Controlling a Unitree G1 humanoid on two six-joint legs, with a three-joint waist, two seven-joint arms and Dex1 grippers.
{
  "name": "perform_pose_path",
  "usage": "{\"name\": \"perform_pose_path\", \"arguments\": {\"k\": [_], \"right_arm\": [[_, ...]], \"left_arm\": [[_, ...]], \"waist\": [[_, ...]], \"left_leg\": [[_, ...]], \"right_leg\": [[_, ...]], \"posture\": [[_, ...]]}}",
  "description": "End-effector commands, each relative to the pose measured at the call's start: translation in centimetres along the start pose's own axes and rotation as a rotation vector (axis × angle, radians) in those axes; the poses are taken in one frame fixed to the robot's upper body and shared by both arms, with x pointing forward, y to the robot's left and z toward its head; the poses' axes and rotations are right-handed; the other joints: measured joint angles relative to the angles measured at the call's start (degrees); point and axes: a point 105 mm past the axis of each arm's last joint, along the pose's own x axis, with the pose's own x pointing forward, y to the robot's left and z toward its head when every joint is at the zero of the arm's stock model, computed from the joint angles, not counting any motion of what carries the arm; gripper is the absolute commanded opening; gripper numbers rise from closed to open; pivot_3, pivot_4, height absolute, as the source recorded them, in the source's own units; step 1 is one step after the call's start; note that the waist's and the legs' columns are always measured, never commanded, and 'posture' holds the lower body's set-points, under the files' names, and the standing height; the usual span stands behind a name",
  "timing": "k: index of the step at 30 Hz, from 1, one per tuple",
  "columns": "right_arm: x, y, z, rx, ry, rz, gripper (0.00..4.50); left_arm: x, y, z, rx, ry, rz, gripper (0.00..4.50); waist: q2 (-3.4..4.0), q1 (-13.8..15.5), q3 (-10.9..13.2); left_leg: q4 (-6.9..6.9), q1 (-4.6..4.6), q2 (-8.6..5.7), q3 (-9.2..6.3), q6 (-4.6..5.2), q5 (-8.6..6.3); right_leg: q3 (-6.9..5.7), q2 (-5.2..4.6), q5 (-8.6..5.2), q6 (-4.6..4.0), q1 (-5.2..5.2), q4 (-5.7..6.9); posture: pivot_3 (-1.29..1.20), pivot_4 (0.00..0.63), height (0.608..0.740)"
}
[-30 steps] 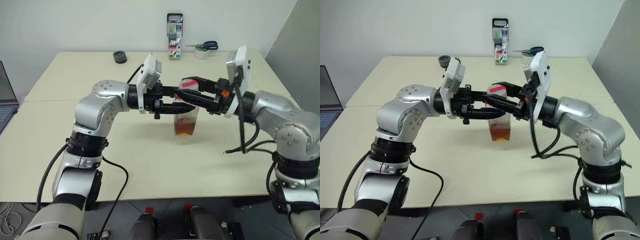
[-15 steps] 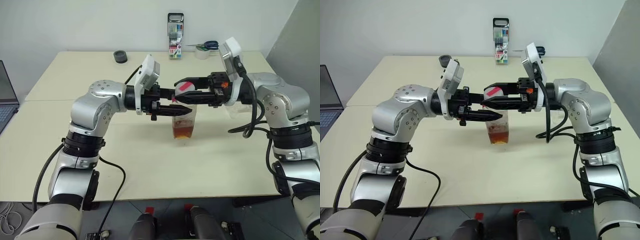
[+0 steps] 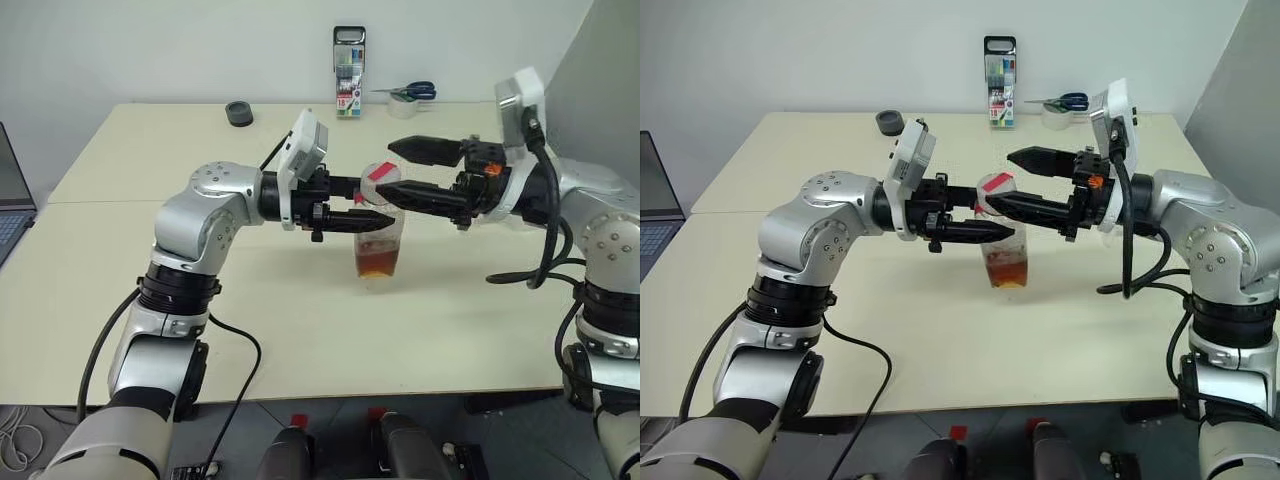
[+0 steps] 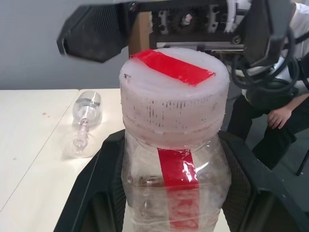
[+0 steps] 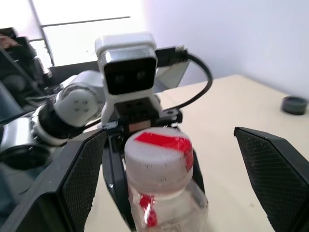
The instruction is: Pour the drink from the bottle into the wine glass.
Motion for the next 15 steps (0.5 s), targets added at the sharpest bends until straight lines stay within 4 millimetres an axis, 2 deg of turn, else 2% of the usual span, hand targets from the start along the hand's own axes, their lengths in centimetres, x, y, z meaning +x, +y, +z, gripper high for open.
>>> {"name": "perform_pose_path", "arguments": {"k": [1, 5, 9, 15], "right_arm": [[0.6, 1.3, 0.4, -0.087, -0.02, -0.057, 4.49], [1.1, 1.7, -0.2, -0.1, -0.012, -0.076, 4.49], [1.2, 0.3, -0.1, -0.08, -0.036, -0.154, 4.49], [1.1, 0.0, 0.3, -0.06, -0.073, -0.179, 4.49]], "left_arm": [[0.2, 0.1, 1.5, 0.065, -0.032, -0.004, 2.14], [0.3, 0.2, 1.5, 0.067, -0.031, -0.007, 2.14], [0.4, 0.1, 1.5, 0.068, -0.028, -0.014, 2.14], [0.1, -0.1, 1.3, 0.067, -0.007, -0.015, 2.14]], "waist": [[0.0, 0.01, 0.0], [0.0, 0.01, 0.0], [0.0, 0.0, 0.0], [0.0, 0.0, 0.0]], "left_leg": [[0.0, 0.0, -0.02, 0.02, 0.0, 0.0], [0.01, 0.0, -0.03, 0.0, 0.0, 0.0], [0.01, 0.0, -0.03, 0.0, 0.0, 0.0], [0.0, 0.0, -0.02, 0.01, 0.0, 0.0]], "right_leg": [[0.01, 0.0, 0.0, 0.0, 0.0, 0.0], [-0.01, 0.08, 0.0, 0.0, 0.0, 0.01], [0.0, 0.15, 0.0, 0.0, 0.0, 0.0], [0.01, 0.18, 0.0, 0.0, 0.0, 0.0]], "posture": [[0.0, 0.15, 0.74], [0.0, 0.15, 0.74], [0.0, 0.15, 0.74], [0.0, 0.15, 0.74]]}}
